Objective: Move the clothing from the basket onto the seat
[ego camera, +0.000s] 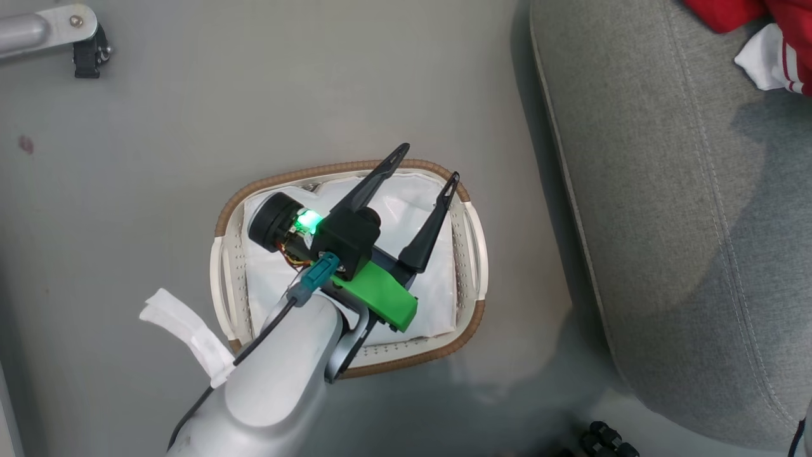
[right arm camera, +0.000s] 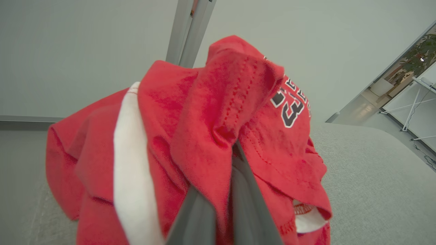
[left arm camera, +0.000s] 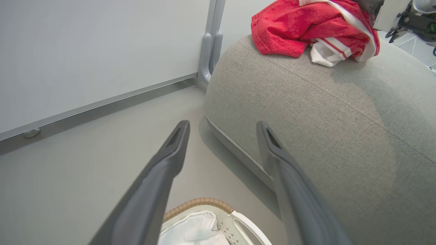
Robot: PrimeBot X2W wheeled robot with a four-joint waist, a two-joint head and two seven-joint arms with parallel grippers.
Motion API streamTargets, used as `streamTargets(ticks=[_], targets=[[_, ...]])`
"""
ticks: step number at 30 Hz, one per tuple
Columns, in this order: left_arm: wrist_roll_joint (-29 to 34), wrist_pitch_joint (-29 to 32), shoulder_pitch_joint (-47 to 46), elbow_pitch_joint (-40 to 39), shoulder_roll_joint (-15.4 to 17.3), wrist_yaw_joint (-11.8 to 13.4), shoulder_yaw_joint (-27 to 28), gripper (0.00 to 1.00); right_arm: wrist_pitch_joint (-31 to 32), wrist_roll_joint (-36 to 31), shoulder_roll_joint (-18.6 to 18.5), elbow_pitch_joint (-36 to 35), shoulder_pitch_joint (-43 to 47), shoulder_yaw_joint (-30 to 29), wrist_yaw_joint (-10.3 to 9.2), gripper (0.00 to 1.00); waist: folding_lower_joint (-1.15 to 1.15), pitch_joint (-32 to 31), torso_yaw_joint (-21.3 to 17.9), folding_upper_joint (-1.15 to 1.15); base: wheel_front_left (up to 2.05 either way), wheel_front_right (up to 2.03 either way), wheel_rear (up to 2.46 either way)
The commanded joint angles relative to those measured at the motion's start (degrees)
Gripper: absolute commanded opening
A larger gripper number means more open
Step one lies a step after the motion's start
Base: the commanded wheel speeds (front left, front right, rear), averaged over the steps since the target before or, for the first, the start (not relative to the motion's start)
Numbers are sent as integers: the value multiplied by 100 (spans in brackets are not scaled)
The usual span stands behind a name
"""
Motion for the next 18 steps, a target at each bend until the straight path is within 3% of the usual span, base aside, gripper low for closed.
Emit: streamTargets(ticks=[1,2,3,8,18], targets=[[59,-2,-98,-11,41,-14,42,100,-3,-72,46,-26,147,-66,-8,29,-1,37,9,0,0,0,0],[63,-3,-89,-34,40,-14,60,100,-3,-103,85,-62,197,-78,-8,49,-1,22,-14,0,0,0,0],[65,-3,-71,-59,39,-14,81,100,-3,-144,126,-116,255,-86,-8,100,-1,-4,-42,0,0,0,0],[9,-2,64,-162,-2,-14,101,100,-3,-330,327,-306,563,-252,-8,100,-1,-241,-139,0,0,0,0],[-285,-3,375,-254,-66,-14,352,100,-3,-343,453,-849,1174,46,-8,100,-1,-1120,-185,0,0,0,0]])
